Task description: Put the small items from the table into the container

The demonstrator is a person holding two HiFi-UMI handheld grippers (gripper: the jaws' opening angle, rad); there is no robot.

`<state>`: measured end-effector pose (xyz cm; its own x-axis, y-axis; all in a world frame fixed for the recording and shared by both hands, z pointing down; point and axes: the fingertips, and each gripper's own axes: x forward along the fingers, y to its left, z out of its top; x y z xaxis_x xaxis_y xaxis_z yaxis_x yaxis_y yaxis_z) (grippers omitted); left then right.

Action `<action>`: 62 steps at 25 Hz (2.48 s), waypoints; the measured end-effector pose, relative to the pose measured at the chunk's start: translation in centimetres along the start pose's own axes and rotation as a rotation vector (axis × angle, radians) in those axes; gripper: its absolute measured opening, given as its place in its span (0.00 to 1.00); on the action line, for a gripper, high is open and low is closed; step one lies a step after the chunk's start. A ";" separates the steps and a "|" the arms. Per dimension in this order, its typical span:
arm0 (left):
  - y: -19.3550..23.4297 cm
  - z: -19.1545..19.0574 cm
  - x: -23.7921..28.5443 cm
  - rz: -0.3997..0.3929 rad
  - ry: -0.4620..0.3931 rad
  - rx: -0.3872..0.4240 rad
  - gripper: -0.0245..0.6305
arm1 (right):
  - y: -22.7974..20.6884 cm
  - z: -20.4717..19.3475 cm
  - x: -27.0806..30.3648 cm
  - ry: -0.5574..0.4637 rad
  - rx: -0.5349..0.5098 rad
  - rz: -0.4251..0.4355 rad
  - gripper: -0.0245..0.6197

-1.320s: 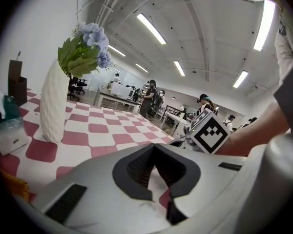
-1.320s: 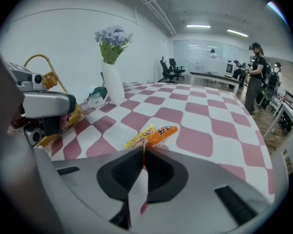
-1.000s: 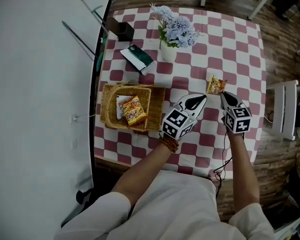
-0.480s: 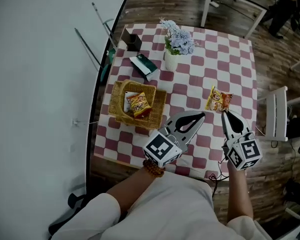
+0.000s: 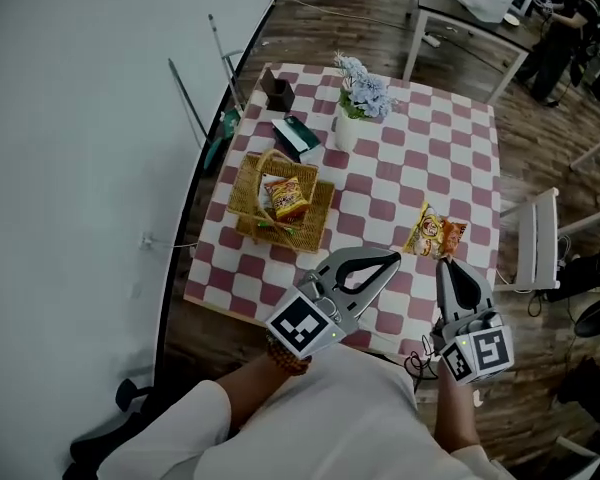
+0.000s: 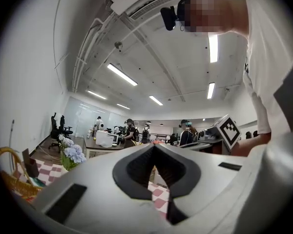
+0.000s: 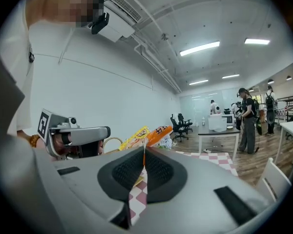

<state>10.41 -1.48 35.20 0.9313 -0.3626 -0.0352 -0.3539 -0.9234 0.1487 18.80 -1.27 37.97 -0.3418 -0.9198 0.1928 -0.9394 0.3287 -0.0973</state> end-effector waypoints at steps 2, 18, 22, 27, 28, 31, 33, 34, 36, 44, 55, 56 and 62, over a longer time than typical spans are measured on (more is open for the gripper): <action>-0.2 0.2 -0.7 0.011 -0.003 0.006 0.08 | 0.8 0.1 0.0 0.002 -0.006 0.012 0.08; 3.0 1.2 -12.4 0.292 -0.014 0.018 0.08 | 13.3 -1.0 5.8 0.049 -0.039 0.328 0.08; 3.9 0.9 -13.2 0.314 -0.014 0.007 0.08 | 14.0 -0.9 7.0 0.051 -0.039 0.345 0.08; 6.8 -0.2 -13.6 0.346 0.009 0.002 0.08 | 13.9 -1.0 9.8 0.066 -0.039 0.362 0.08; 7.5 -0.4 -13.6 0.350 0.012 0.003 0.08 | 13.8 -1.3 10.7 0.072 -0.037 0.367 0.08; 10.0 -1.1 -13.6 0.356 0.006 0.044 0.08 | 13.9 -2.3 14.1 0.085 -0.065 0.377 0.08; 11.9 -1.8 -13.6 0.362 0.010 0.071 0.08 | 14.2 -3.0 16.5 0.103 -0.100 0.384 0.08; 12.8 -2.3 -13.6 0.365 0.016 0.076 0.08 | 14.4 -3.5 17.8 0.118 -0.109 0.389 0.08; 14.5 -3.2 -13.7 0.371 0.032 0.067 0.08 | 14.7 -4.9 20.3 0.156 -0.116 0.396 0.08; 20.1 -7.9 -13.9 0.408 0.107 0.025 0.08 | 16.2 -11.3 28.4 0.328 -0.062 0.429 0.08; 20.5 -9.9 -14.4 0.430 0.124 -0.029 0.08 | 16.9 -11.7 29.4 0.359 -0.006 0.469 0.22; 20.3 -9.7 -14.4 0.429 0.121 -0.027 0.08 | 16.6 -11.5 29.2 0.352 0.001 0.465 0.22; 17.9 -7.1 -14.0 0.405 0.086 -0.002 0.08 | 15.1 -8.2 26.1 0.258 -0.011 0.427 0.22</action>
<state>-8.39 -12.02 45.37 0.7204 -0.6849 0.1092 -0.6934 -0.7077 0.1356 -4.50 -18.60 49.51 -0.6898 -0.6200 0.3738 -0.7141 0.6678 -0.2101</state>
